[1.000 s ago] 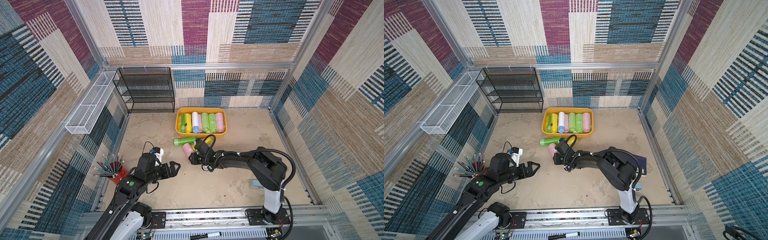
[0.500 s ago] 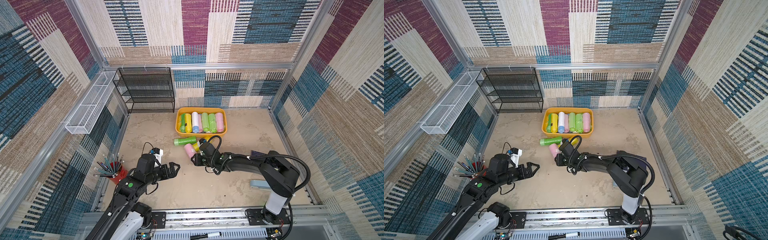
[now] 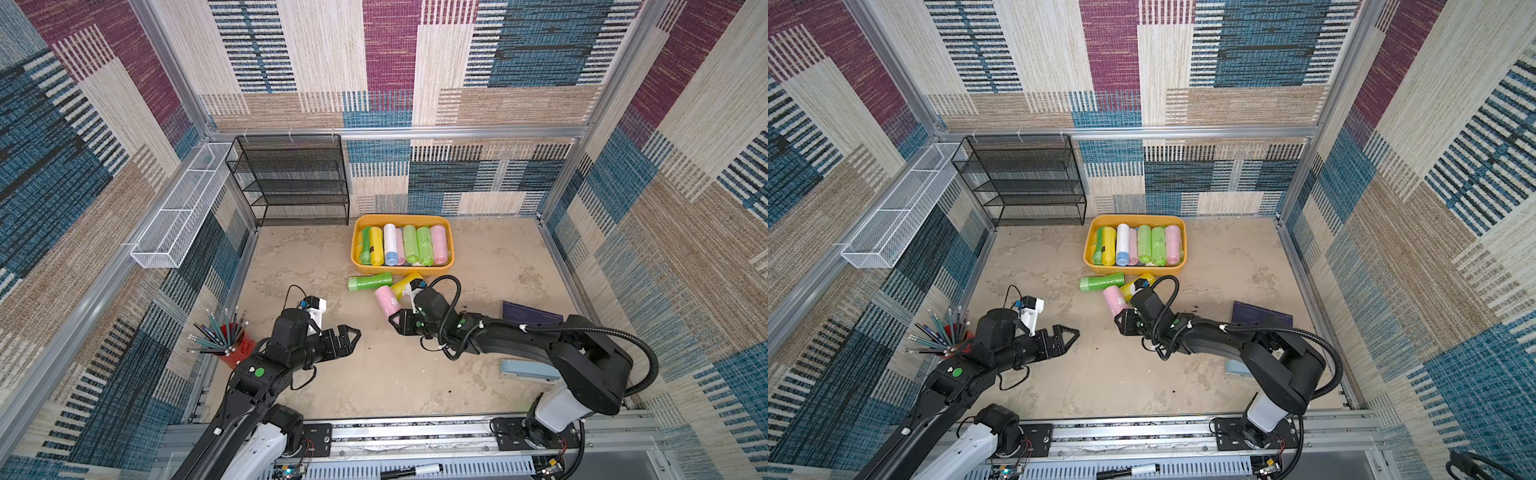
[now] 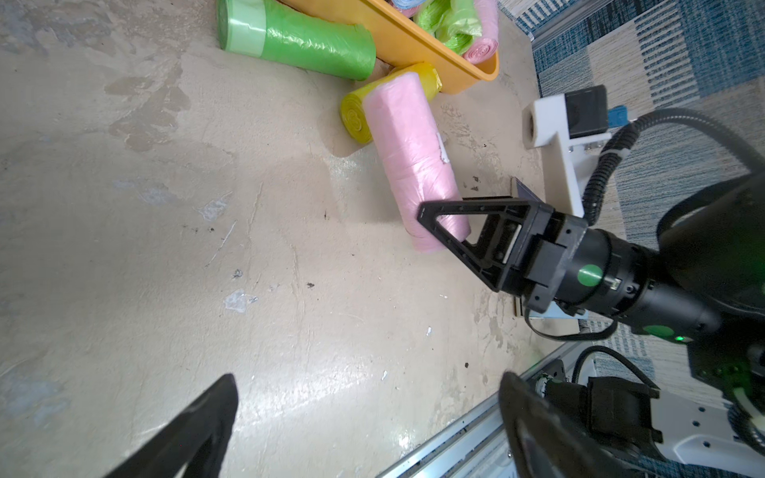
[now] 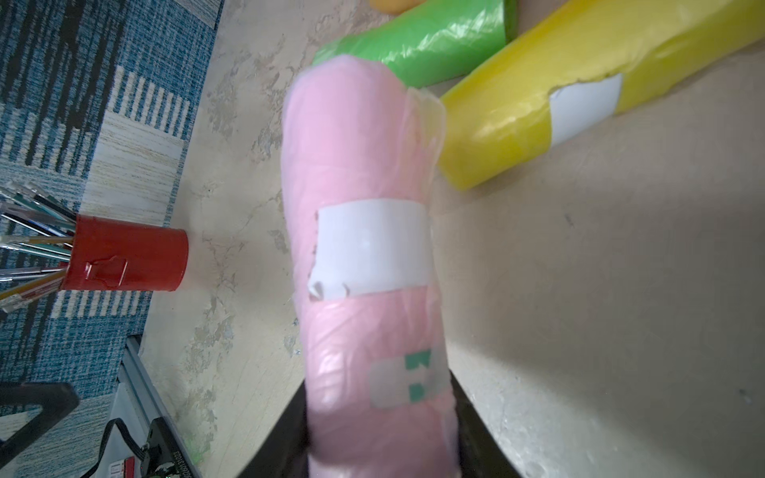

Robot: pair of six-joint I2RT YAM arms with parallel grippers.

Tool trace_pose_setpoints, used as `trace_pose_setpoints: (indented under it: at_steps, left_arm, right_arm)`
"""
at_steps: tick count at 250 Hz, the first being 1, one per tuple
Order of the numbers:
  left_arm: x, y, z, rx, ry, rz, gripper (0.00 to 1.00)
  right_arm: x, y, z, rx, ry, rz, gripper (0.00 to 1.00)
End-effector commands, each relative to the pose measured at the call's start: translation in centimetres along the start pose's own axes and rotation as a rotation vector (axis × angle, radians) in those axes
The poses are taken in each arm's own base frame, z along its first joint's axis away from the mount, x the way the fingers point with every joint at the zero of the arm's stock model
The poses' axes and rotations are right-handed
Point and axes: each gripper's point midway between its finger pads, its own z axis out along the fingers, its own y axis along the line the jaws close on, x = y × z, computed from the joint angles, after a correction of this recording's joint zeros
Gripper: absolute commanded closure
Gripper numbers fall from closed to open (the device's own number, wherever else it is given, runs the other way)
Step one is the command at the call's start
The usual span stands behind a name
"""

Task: Put the roll of trash bags into the storage box
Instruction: Pick up the roll of trash bags from the center of the board.

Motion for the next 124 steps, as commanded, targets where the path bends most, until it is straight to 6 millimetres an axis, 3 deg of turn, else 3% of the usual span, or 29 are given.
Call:
trace_pose_setpoints:
  at_steps: [1,124]
  left_arm:
    - [-0.2,-0.4,0.0,0.012,0.003,-0.033,0.02]
    - [-1.5,-2.3,1.7,0.092,0.014,-0.04,0.02]
  right_arm:
    - [-1.4,1.8,-1.1,-0.077,-0.065,0.017,0.59]
    - [-2.6,3.0,-3.8,-0.142,-0.138,0.039,0.63]
